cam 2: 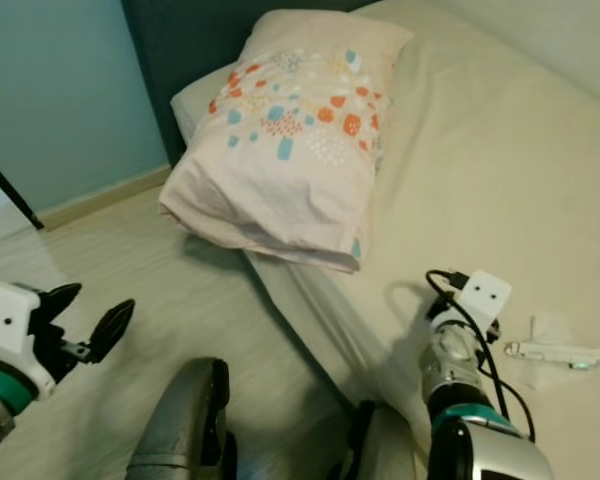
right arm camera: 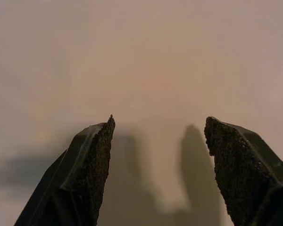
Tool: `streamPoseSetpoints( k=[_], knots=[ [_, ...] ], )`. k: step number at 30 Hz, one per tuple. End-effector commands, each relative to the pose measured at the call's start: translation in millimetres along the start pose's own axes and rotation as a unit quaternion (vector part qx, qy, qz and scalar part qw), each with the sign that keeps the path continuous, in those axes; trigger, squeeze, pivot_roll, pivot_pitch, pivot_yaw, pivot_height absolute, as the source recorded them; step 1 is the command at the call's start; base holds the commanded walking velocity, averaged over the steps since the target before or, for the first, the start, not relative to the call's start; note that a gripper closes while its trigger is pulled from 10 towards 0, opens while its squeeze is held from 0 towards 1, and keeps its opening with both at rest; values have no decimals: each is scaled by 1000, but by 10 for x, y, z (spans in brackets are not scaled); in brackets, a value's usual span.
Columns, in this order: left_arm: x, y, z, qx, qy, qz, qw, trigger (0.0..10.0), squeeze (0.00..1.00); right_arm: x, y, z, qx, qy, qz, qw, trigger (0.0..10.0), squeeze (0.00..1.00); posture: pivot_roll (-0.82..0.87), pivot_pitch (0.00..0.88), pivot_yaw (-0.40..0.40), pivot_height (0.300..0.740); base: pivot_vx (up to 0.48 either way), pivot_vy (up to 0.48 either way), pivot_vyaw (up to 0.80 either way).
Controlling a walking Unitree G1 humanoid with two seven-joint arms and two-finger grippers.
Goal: Clean up the room
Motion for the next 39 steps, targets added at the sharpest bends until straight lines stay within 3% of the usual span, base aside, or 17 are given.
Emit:
streamPoseSetpoints(
  k=[1, 2, 4, 6, 7, 10, 19, 20, 23, 26, 29, 31, 32, 33, 37, 38, 39],
  knots=[
    [-145, -30, 41, -1, 2, -22, 1000, 10000, 0, -71, 27, -5, 11, 5, -3, 1000, 10000, 0, 271, 160, -6, 520, 0, 0, 0],
    [-200, -76, 80, -5, 6, -27, 1000, 10000, 0, -75, 58, -122, 41, 4, 5, 999, 10000, 0, 245, 147, -15, 520, 0, 0, 0],
    [-200, -76, 80, -5, 6, -27, 1000, 10000, 0, -75, 58, -122, 41, 4, 5, 999, 10000, 0, 245, 147, -15, 520, 0, 0, 0],
    [-232, -152, 161, -15, 19, -21, 999, 10000, 0, -68, 149, -401, 122, 2, 24, 992, 10000, 0, 210, 118, -31, 520, 0, 0, 0],
    [-232, -152, 161, -15, 19, -21, 999, 10000, 0, -68, 149, -401, 122, 2, 24, 992, 10000, 0, 210, 118, -31, 520, 0, 0, 0],
    [-213, -282, 262, -20, 42, -2, 999, 10000, 0, -35, 325, -762, 252, -2, 53, 966, 10000, 0, 166, 99, -57, 520, 0, 0, 0],
    [-191, -301, 320, -28, 48, 11, 998, 10000, 0, -2, 382, -855, 330, 5, 57, 942, 10000, 0, 175, 98, -68, 520, 0, 0, 0],
    [-205, -285, 280, -22, 43, 10, 999, 10000, 0, -64, 360, -816, 329, 51, 44, 942, 10000, 0, 182, 94, -69, 520, 0, 0, 0],
    [-210, -281, 264, -19, 41, 10, 999, 10000, 0, -95, 346, -790, 323, 72, 39, 943, 10000, 0, 182, 94, -69, 520, 0, 0, 0],
    [-179, -280, 271, -29, 33, 12, 999, 10000, 0, -135, 146, -407, 210, 127, 12, 969, 10000, 0, 204, 113, -53, 520, 0, 0, 0],
    [-179, -280, 271, -29, 33, 12, 999, 10000, 0, -135, 146, -407, 210, 127, 12, 969, 10000, 0, 204, 113, -53, 520, 0, 0, 0],
    [-141, -269, 314, -46, 28, 16, 998, 10000, 0, -65, 49, -172, 160, 127, 12, 979, 10000, 0, 232, 121, -30, 520, 0, 0, 0],
    [-141, -269, 314, -46, 28, 16, 998, 10000, 0, -65, 49, -172, 160, 127, 12, 979, 10000, 0, 232, 121, -30, 520, 0, 0, 0],
    [-121, -259, 325, -54, 27, 18, 998, 10000, 0, 1, -7, -20, 131, 135, 18, 982, 10000, 0, 233, 123, -22, 520, 0, 0, 0],
    [-103, -247, 328, -62, 25, 19, 998, 10000, 0, 110, -85, 238, 85, 149, 24, 985, 10000, 0, 234, 133, -15, 520, 0, 0, 0],
    [-103, -247, 328, -62, 25, 19, 998, 10000, 0, 110, -85, 238, 85, 149, 24, 985, 10000, 0, 234, 133, -15, 520, 0, 0, 0],
    [-100, -240, 329, -65, 25, 18, 997, 10000, 0, 132, -115, 388, 61, 165, 19, 984, 10000, 0, 239, 140, -9, 520, 0, 0, 0]
  ],
)
Point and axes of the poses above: a point about 5 cm out from each wrist's last joint towards the gripper, its own y axis pointing back from the gripper into the wrist, its own x axis along the axis of the wrist's last joint, z = x × y, the point moved 4 cm from there along -y, pointing out of the wrist towards the gripper, and after that the axes turned 1 degree about y, right-handed, at the moved point
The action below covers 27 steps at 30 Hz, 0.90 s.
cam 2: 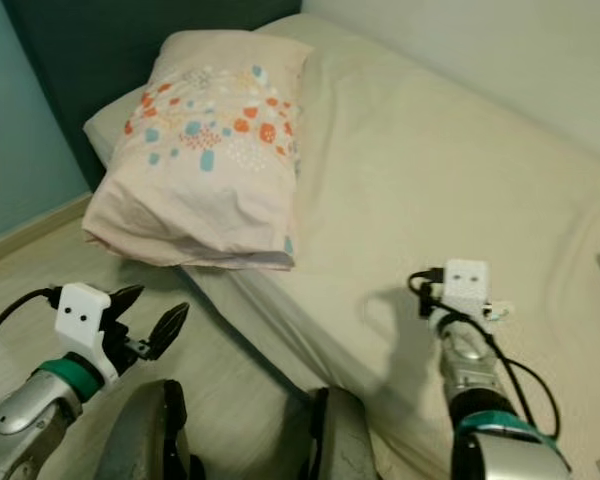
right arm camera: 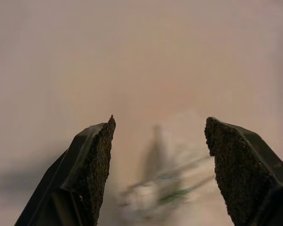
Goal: Clean up the room
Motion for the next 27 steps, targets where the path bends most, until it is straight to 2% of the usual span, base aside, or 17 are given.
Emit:
streamPoseSetpoints(
  k=[1, 2, 4, 6, 11, 14, 19, 20, 23, 24, 27],
  knots=[
    [-23, 32, 36, -11, 2, -8, 1000, 10000, 0, -151, 28, 258, -39, 26, -35, 998, 10000, 0, 239, 140, -9, 520, 0, 0, 0],
    [-23, 32, 36, -11, 2, -8, 1000, 10000, 0, -151, 28, 258, -39, 26, -35, 998, 10000, 0, 239, 140, -9, 520, 0, 0, 0],
    [-26, 50, 51, -17, 0, -12, 1000, 10000, 0, -236, 53, 429, -71, 26, -59, 995, 10000, 0, 256, 158, 6, 520, 0, 0, 0],
    [-30, 73, 63, -22, -2, -16, 1000, 10000, 0, -311, 82, 506, -91, 29, -76, 993, 10000, 0, 260, 162, 10, 520, 0, 0, 0],
    [-25, 125, 50, -26, -8, -23, 999, 10000, 0, -502, 163, 545, -103, 40, -106, 988, 10000, 0, 280, 167, 19, 520, 0, 0, 0],
    [-7, 148, 21, -25, -11, -25, 999, 10000, 0, -635, 222, 533, -109, 21, -125, 986, 10000, 0, 294, 176, 28, 520, 0, 0, 0],
    [23, 193, -22, -26, -18, -31, 999, 10000, 0, -778, 290, 467, -120, -46, -142, 981, 10000, 0, 319, 183, 45, 520, 0, 0, 0],
    [23, 193, -22, -26, -18, -31, 999, 10000, 0, -778, 290, 467, -120, -46, -142, 981, 10000, 0, 319, 183, 45, 520, 0, 0, 0],
    [46, 214, -61, -20, -17, -32, 999, 10000, 0, -789, 298, 460, -135, -101, -140, 976, 10000, 0, 326, 185, 48, 520, 0, 0, 0],
    [46, 214, -61, -20, -17, -32, 999, 10000, 0, -789, 298, 460, -135, -101, -140, 976, 10000, 0, 326, 185, 48, 520, 0, 0, 0],
    [63, 226, -100, -14, -14, -32, 999, 10000, 0, -762, 289, 490, -153, -145, -132, 968, 10000, 0, 327, 184, 48, 520, 0, 0, 0]
  ],
)
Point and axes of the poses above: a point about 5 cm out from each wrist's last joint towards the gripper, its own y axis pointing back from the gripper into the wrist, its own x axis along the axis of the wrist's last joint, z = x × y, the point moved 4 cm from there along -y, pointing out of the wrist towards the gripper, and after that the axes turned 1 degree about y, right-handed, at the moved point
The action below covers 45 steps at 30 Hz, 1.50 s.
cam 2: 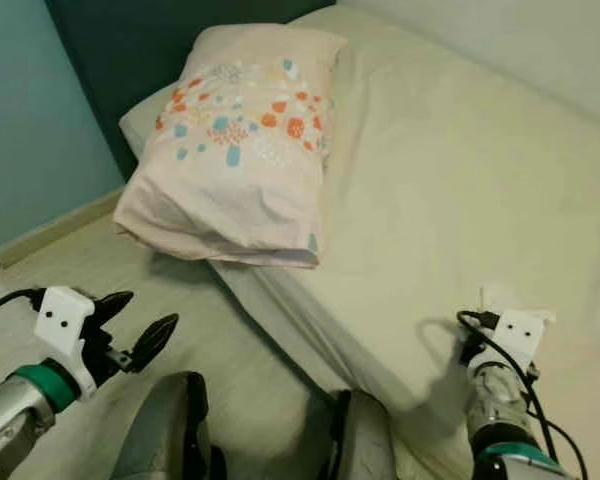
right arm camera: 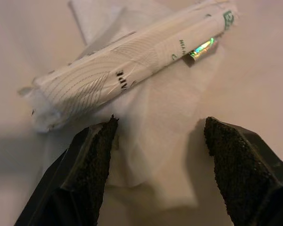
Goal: Clean up the room
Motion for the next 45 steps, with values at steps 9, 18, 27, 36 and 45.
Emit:
streamPoseSetpoints(
  k=[9, 18, 27, 36, 45],
  knots=[
    [-2, 35, 15, -4, 11, -5, 1000, 10000, 0, -2, -3, 44, -20, -89, -6, 996, 10000, 0, 327, 179, 47, 520, 0, 0, 0],
    [-5, 31, 16, -5, 13, -8, 1000, 10000, 0, 46, -11, 53, -26, -99, 2, 995, 10000, 0, 329, 174, 43, 520, 0, 0, 0],
    [-12, 28, 7, -3, 15, -10, 1000, 10000, 0, 233, -42, 179, -64, -97, 32, 993, 10000, 0, 326, 169, 40, 520, 0, 0, 0],
    [-20, 16, 13, -4, 17, -13, 1000, 10000, 0, 384, -56, 70, -42, -130, 52, 989, 10000, 0, 326, 169, 40, 520, 0, 0, 0],
    [-31, 31, 17, -4, 18, -16, 1000, 10000, 0, 244, -13, -144, -11, -118, 31, 992, 10000, 0, 329, 171, 40, 520, 0, 0, 0]
  ],
)
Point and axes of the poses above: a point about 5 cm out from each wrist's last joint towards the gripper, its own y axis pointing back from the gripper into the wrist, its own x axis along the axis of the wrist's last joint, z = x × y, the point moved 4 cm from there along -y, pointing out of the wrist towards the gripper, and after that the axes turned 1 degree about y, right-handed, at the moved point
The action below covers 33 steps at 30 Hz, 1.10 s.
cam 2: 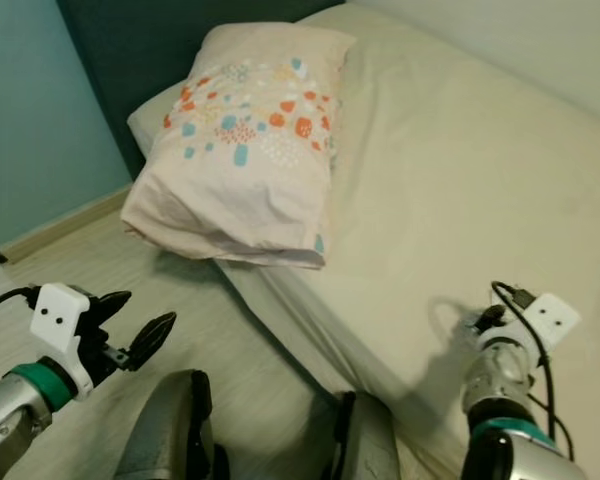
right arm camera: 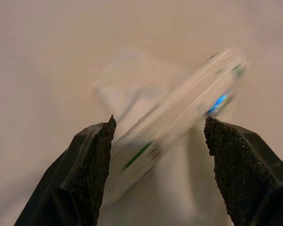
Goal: Clean up the room
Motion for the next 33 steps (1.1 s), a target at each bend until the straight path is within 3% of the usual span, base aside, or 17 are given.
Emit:
streamPoseSetpoints(
  k=[1, 7, 8, 12, 13, 33],
  knots=[
    [-57, 30, -1, 0, 5, -14, 1000, 10000, 0, -93, 20, 20, 1, 12, -14, 1000, 10000, 0, 329, 171, 40, 520, 0, 0, 0],
    [-57, 37, 5, -2, 4, -15, 1000, 10000, 0, -220, 59, -11, 7, 11, -34, 999, 10000, 0, 330, 174, 42, 520, 0, 0, 0],
    [-57, 37, 4, -2, 4, -15, 1000, 10000, 0, -241, 66, -25, 11, 9, -38, 999, 6157, 0, 330, 174, 42, 520, 0, 0, 0],
    [-57, 36, 4, -2, 4, -15, 1000, 10000, 0, -253, 70, -34, 14, 8, -40, 999, 6157, 0, 330, 174, 42, 520, 0, 0, 0],
    [-58, 38, 2, -2, 4, -16, 1000, 10000, 0, -267, 74, -42, 16, 6, -43, 999, 0, 0, 332, 175, 42, 520, 0, 0, 0],
    [-66, 52, -9, 2, 3, -19, 1000, 10000, 0, -296, 75, 12, 3, 0, -51, 999, 0, 0, 333, 176, 40, 520, 0, 0, 0]
  ],
)
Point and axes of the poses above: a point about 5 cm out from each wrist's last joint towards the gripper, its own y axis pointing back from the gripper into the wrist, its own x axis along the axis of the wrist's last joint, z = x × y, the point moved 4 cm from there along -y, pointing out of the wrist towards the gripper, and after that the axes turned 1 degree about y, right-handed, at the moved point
